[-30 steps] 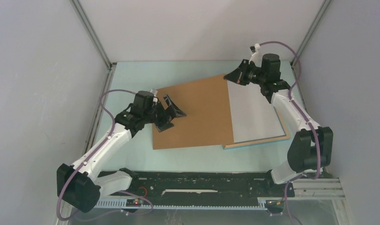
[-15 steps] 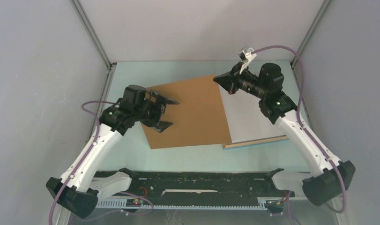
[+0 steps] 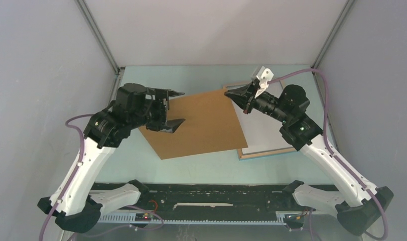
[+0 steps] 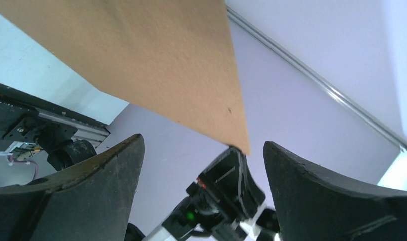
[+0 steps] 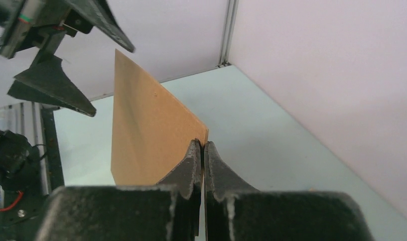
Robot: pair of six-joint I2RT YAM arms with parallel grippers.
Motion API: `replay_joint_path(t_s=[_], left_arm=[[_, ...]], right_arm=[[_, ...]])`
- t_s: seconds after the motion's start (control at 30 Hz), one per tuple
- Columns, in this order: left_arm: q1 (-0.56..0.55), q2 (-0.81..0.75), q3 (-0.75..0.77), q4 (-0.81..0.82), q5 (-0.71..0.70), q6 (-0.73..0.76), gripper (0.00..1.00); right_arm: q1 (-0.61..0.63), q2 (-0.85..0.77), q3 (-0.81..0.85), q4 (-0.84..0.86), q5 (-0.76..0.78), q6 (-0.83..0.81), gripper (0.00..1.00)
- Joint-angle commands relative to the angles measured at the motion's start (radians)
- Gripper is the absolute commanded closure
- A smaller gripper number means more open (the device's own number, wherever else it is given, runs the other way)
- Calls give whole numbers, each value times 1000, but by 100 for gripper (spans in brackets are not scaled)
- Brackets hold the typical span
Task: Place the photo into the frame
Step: Turn over the photo frame item at the center of the board.
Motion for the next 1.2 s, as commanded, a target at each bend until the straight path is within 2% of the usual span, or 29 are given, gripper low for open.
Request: replay_joint_path(t_s=[0.0, 0.3, 0.57, 0.7, 0.83, 1.1, 1.17], left_arm=[[-21, 8, 28, -66, -68, -119, 6], [-25, 67, 79, -72, -108, -159, 10], [-100, 33, 62, -129, -153, -159, 32], [-159, -2, 41, -195, -170, -181, 36], [-175, -15, 14, -221, -158, -169, 43], [-176, -15, -7, -168, -167, -88, 62], [-175, 9, 16, -153, -159, -58, 69]], right_arm=[[66, -75, -36, 61, 73, -172, 100], [205, -154, -70, 14, 200, -314, 100], [346, -207, -120, -1, 342, -411, 100], [421, -222, -134, 5, 398, -461, 100], [460, -232, -134, 18, 435, -487, 100], [590, -261, -134, -24, 596, -550, 100], [629, -268, -139, -26, 633, -566, 100]])
